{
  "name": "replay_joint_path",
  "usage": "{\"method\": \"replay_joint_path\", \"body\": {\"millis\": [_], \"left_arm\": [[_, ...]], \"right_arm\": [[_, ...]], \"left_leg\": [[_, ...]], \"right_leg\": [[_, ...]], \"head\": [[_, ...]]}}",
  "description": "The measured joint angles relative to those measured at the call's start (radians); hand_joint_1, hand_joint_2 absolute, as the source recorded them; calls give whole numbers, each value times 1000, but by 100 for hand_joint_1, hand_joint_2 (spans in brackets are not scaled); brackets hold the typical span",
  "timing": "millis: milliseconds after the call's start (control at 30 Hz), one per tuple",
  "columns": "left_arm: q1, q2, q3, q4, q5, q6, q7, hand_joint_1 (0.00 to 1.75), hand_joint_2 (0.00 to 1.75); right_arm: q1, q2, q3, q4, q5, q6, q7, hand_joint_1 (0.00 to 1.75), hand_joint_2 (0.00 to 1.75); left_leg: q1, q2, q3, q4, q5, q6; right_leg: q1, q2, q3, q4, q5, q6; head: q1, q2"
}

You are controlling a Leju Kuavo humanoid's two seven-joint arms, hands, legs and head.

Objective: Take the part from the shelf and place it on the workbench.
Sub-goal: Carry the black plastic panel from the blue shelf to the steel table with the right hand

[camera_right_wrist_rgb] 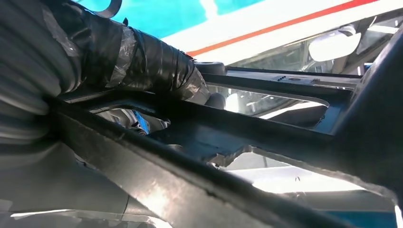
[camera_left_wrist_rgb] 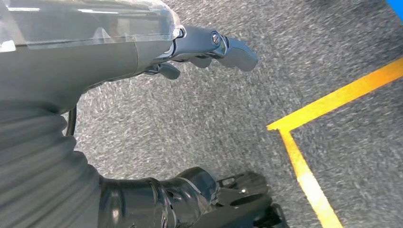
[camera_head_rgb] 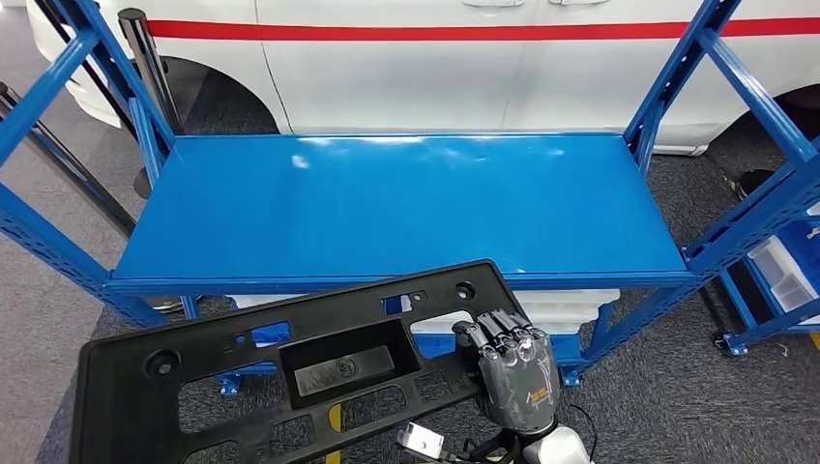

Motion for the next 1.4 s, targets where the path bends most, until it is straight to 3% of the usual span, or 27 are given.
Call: {"method": "replay_joint_path", "body": {"millis": [67, 133, 233, 267, 333, 400, 433, 467, 533, 600, 633, 700, 767, 800, 900, 933, 967, 1000, 1067, 1133, 1267, 1333, 1400], "left_arm": [[0, -1, 0, 0, 0, 0, 0, 0, 175], [-1, -1, 0, 0, 0, 1, 1, 0, 175], [0, -2, 0, 0, 0, 1, 1, 0, 175], [0, -2, 0, 0, 0, 1, 1, 0, 175], [0, -1, -1, 0, 0, 2, 1, 0, 175], [1, -1, -1, 0, 0, 2, 1, 0, 175], [1, -1, -1, 0, 0, 2, 1, 0, 175], [1, -1, -1, 0, 0, 2, 1, 0, 175], [1, -1, -2, 0, 0, 2, 1, 0, 175], [-2, -1, -2, 0, 0, 2, 0, 0, 175], [-3, -1, -2, 0, 0, 2, 0, 0, 175], [-2, -2, -2, 0, 0, 1, -2, 0, 175], [-2, -3, -3, 0, 0, 1, -2, 0, 175], [-2, -3, -3, 0, 0, 1, -2, 0, 175], [-3, -4, -3, 0, 0, 1, -1, 0, 175], [-2, -4, -3, 0, 0, 1, -1, 0, 175], [-1, -4, -3, 0, 0, 1, -1, 0, 175], [-1, -4, -3, 0, 0, 1, -1, 0, 175], [-1, -4, -3, 0, 0, 1, -1, 0, 175], [-1, -4, -3, 0, 0, 1, -1, 0, 175], [-1, -4, -3, 0, 0, 1, -1, 0, 175], [-1, -4, -3, 0, 0, 1, -1, 0, 175], [0, -4, -3, 0, 0, 1, -1, 0, 175]], "right_arm": [[-1, 0, 0, 1, -3, 0, -1, 173, 175], [-3, 0, 0, 2, -8, 0, -3, 173, 175], [-4, 0, 1, 2, -14, 1, -5, 173, 175], [-4, 0, 1, 3, -15, 1, -5, 173, 175], [-5, 0, 3, 4, -17, 1, -6, 173, 175], [-5, 0, 4, 5, -19, 1, -7, 173, 175], [-5, 0, 4, 7, -19, 1, -7, 173, 175], [-5, 0, 5, 8, -20, 1, -9, 173, 175], [-5, 0, 5, 11, -20, 1, -11, 173, 175], [-5, 0, 5, 12, -20, 1, -13, 173, 175], [-5, 0, 5, 12, -21, 1, -14, 173, 175], [-6, 0, 5, 12, -21, 1, -15, 173, 175], [-6, 0, 5, 12, -23, 1, -16, 173, 175], [-6, 0, 5, 12, -23, 1, -16, 173, 175], [-5, 0, 5, 14, -24, 1, -16, 173, 175], [-5, 0, 5, 15, -24, 2, -16, 173, 175], [-5, 0, 5, 16, -24, 2, -16, 173, 175], [-5, -1, 5, 18, -24, 2, -16, 173, 175], [-6, -1, 5, 19, -24, 2, -16, 173, 175], [-7, -1, 5, 19, -24, 2, -16, 173, 175], [-7, -1, 5, 19, -24, 2, -16, 173, 175], [-7, 0, 5, 19, -24, 2, -16, 173, 175], [-7, 0, 5, 19, -24, 2, -16, 173, 175]], "left_leg": [[-1, -1, -12, 9, 5, -6], [-4, -1, -18, 13, 12, -16], [-5, -3, -26, 14, 23, -34], [-5, -4, -34, 24, 11, -41], [-2, -7, -60, 91, -57, -52], [1, -7, -92, 209, -137, -60], [2, -7, -98, 253, -154, -63], [3, -7, -90, 268, -149, -64], [4, -7, -24, 194, -97, -61], [2, -8, 65, 57, -71, -52], [-1, -9, 92, 8, -71, -47], [-6, -10, 104, -25, -73, -37], [-1, -7, 95, -33, -55, -25], [2, -5, 89, -38, -44, -17], [3, -1, 56, -36, -18, -4], [2, 0, 44, -31, -12, -4], [2, 0, 32, -25, -7, -5], [2, 0, 20, -18, -3, -7], [3, 0, 2, -3, 2, -11], [0, 0, -10, 9, 6, -19], [-1, -2, -21, 15, 13, -43], [3, -4, -44, 67, -35, -53], [5, -4, -89, 189, -119, -61]], "right_leg": [[2, 0, 93, -137, 41, -8], [7, 1, 142, -222, 54, -18], [8, 1, 131, -235, 68, -36], [5, 0, 124, -238, 76, -45], [2, -4, 107, -243, 93, -60], [4, -6, 86, -242, 109, -66], [5, -7, 75, -240, 116, -66], [5, -7, 64, -238, 123, -65], [6, -7, 45, -232, 135, -62], [7, -7, 31, -227, 146, -55], [7, -7, 27, -226, 152, -50], [8, -8, 24, -228, 166, -37], [8, -6, 18, -226, 166, -26], [8, -4, 8, -206, 145, -20], [2, 0, -49, -43, 25, -9], [1, 0, -62, 10, -1, -6], [0, 0, -59, 34, -10, -4], [-2, 0, -36, 17, -1, -3], [-4, 0, 54, -109, 38, -6], [-1, 1, 113, -210, 61, -14], [3, 2, 108, -225, 80, -41], [0, -1, 96, -231, 95, -58], [1, -3, 77, -230, 109, -65]], "head": [[0, 0], [0, 0], [0, 0], [-1, 0], [-3, 0], [-4, 0], [-4, 0], [-4, 0], [-4, 0], [-4, 0], [-4, 0], [-4, 0], [-4, 0], [-3, 0], [-3, 0], [-3, 0], [-3, 0], [-3, 0], [-3, 0], [-3, 0], [-3, 0], [-4, 0], [-5, 0]]}}
